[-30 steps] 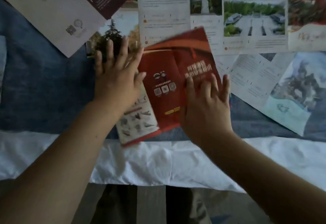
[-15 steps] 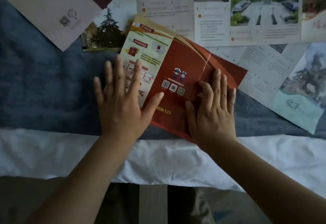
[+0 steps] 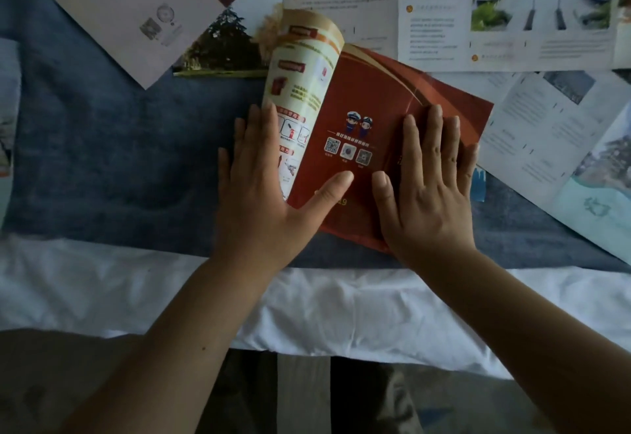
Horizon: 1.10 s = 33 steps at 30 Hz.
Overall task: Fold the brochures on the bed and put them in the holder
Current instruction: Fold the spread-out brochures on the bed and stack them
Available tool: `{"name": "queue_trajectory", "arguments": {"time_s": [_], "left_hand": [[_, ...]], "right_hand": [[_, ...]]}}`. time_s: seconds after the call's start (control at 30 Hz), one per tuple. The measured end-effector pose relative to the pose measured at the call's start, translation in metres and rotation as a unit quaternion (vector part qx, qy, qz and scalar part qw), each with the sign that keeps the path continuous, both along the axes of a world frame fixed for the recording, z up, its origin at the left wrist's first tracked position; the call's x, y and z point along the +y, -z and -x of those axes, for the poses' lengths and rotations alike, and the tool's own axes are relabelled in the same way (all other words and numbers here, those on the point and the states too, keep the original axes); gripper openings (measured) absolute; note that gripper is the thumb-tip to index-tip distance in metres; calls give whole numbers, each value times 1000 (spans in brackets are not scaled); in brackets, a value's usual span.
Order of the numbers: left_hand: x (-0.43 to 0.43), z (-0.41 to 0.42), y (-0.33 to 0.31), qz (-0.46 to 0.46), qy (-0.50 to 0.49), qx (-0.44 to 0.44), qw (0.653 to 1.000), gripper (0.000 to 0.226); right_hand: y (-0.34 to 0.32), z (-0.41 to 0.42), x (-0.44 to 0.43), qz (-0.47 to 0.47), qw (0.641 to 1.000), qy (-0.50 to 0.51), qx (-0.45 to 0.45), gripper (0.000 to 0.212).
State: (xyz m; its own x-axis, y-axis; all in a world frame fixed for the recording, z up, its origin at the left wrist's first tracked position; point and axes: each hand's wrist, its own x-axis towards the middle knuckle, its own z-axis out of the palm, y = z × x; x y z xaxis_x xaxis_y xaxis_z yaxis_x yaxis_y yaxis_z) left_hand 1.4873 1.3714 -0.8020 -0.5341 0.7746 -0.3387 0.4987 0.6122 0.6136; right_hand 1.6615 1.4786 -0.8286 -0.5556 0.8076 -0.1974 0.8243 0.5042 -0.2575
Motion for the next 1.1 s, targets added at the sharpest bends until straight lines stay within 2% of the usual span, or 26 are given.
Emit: {"name": "queue_trajectory", "arguments": {"time_s": [0.07,0.13,0.2,0.3,0.4,0.6,0.77,0.83,0.97,1.1], "left_hand": [[0,3,-1,44,27,64,997,113],[-1,8,0,94,68,194,974,110],[0,12,3,115,83,241,960,107],[3,13,13,115,80,189,972,112],[2,11,21,93,73,178,977,117],[-3,11,24,48,67,148,985,111],[-8,17,26,122,73,244,959,105],[-10,20,28,126,74,253,956,103],[-10,20,32,76,101,219,967,110],[-12,24,34,29,77,165,983,108]], "right_hand": [[1,1,1,-9,1000,-1,-11,77],[1,1,2,-18,1000,-9,-14,78],[3,0,2,-32,999,-26,-25,79],[5,0,5,-44,997,-49,-35,82],[6,2,7,-42,997,-56,-29,84],[6,9,5,-41,995,-86,-26,84],[2,15,5,-61,994,-73,-61,80],[1,19,1,-55,996,-46,-51,77],[3,33,-11,-21,1000,-10,-19,82],[5,40,-12,-37,998,-39,-14,84]]}}
